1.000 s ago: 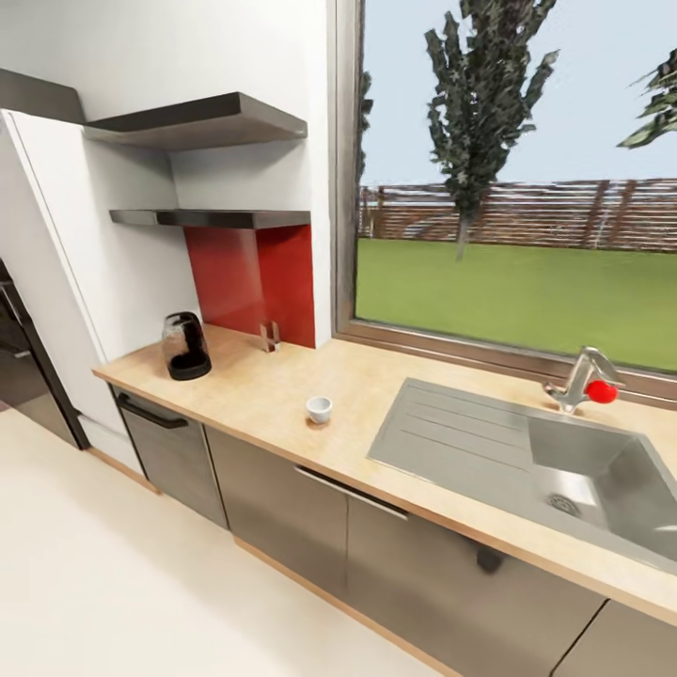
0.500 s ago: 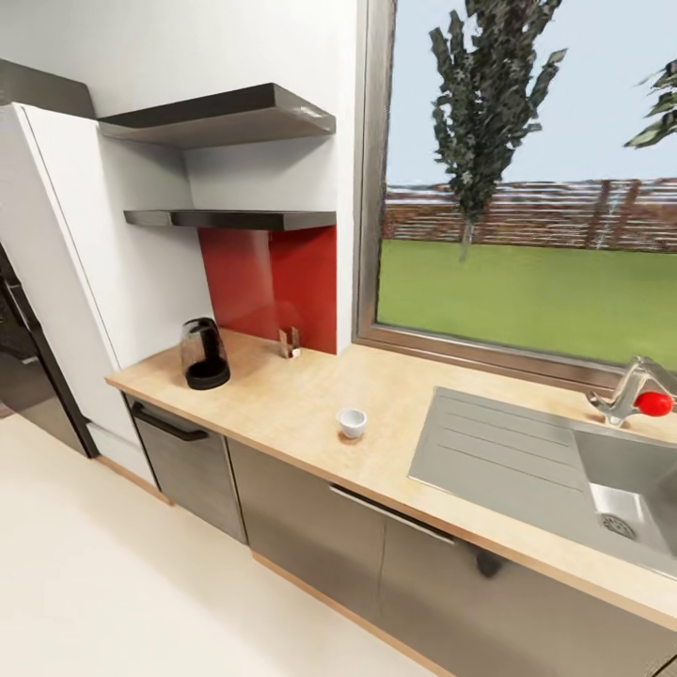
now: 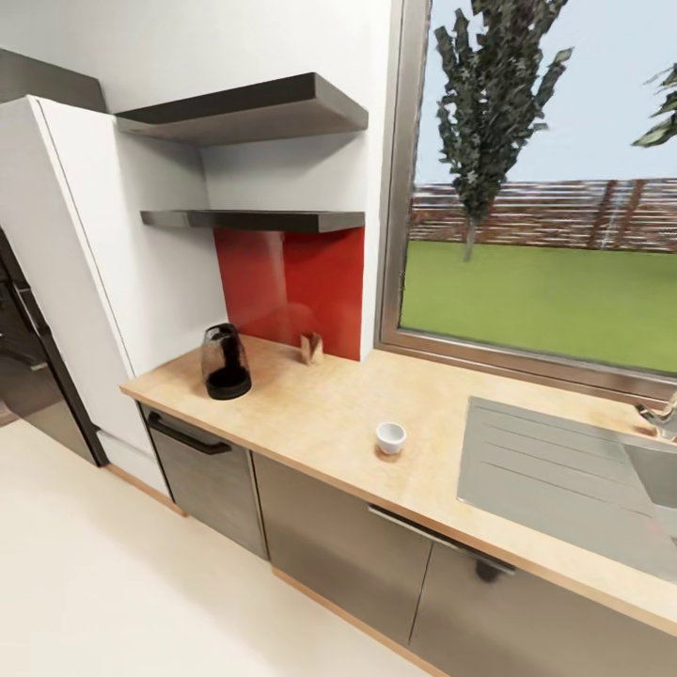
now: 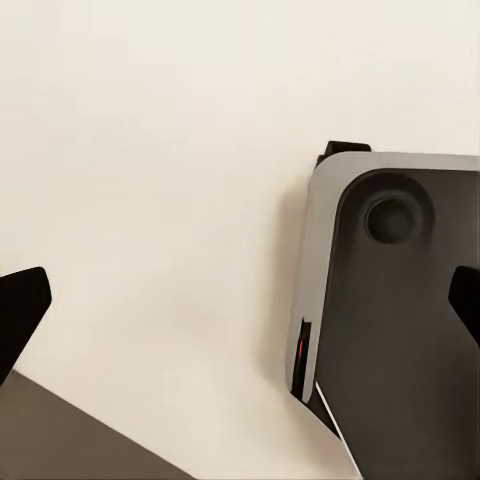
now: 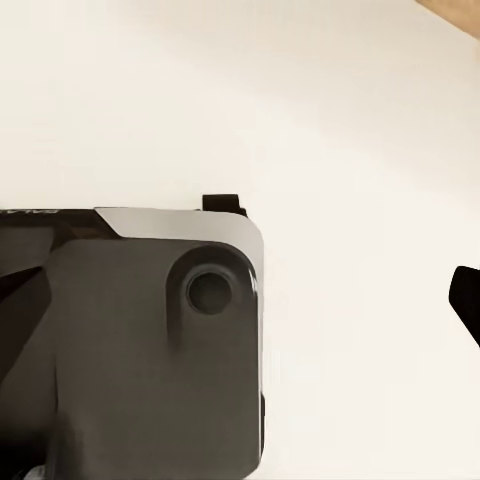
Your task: Set up a coffee station on the kitchen countertop: keep the coffee maker on the countertop, move the bottle of coffee from the kitchen shelf to the counter next to the coffee maker, place a paper coffee filter on top of the coffee maker, put the saucer next to the coffee maker with the coffee cup on the saucer, and place the electric kettle next to the coffee maker.
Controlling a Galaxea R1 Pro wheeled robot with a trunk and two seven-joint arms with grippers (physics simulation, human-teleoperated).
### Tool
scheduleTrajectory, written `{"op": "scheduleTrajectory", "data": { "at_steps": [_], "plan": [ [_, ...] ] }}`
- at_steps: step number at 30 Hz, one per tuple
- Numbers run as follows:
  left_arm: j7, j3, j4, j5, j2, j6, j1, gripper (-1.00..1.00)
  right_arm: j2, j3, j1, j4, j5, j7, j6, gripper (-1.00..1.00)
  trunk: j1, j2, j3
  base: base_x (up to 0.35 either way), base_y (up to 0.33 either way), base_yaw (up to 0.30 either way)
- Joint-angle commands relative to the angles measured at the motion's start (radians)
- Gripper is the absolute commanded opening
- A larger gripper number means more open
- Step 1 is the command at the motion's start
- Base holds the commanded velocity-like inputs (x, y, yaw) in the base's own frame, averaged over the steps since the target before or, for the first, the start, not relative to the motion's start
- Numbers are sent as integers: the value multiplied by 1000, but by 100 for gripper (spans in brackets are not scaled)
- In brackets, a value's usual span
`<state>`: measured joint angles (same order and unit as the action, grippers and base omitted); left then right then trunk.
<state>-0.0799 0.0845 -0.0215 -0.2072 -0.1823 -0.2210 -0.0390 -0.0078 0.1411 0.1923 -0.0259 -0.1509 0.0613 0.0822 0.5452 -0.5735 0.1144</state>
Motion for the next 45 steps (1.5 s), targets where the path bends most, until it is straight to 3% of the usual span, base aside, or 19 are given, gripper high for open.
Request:
{"op": "scheduleTrajectory", "data": {
  "at_steps": [1,45],
  "plan": [
    [-4,8,1,-11,0,-3,-1,100,0,8,1,1,-10,3,4,100,1,-1,2,171,298,0],
    [-4,4,2,-11,0,-3,-1,100,-2,9,0,1,-10,5,5,100,1,-1,1,149,307,-3]
  ]
}}
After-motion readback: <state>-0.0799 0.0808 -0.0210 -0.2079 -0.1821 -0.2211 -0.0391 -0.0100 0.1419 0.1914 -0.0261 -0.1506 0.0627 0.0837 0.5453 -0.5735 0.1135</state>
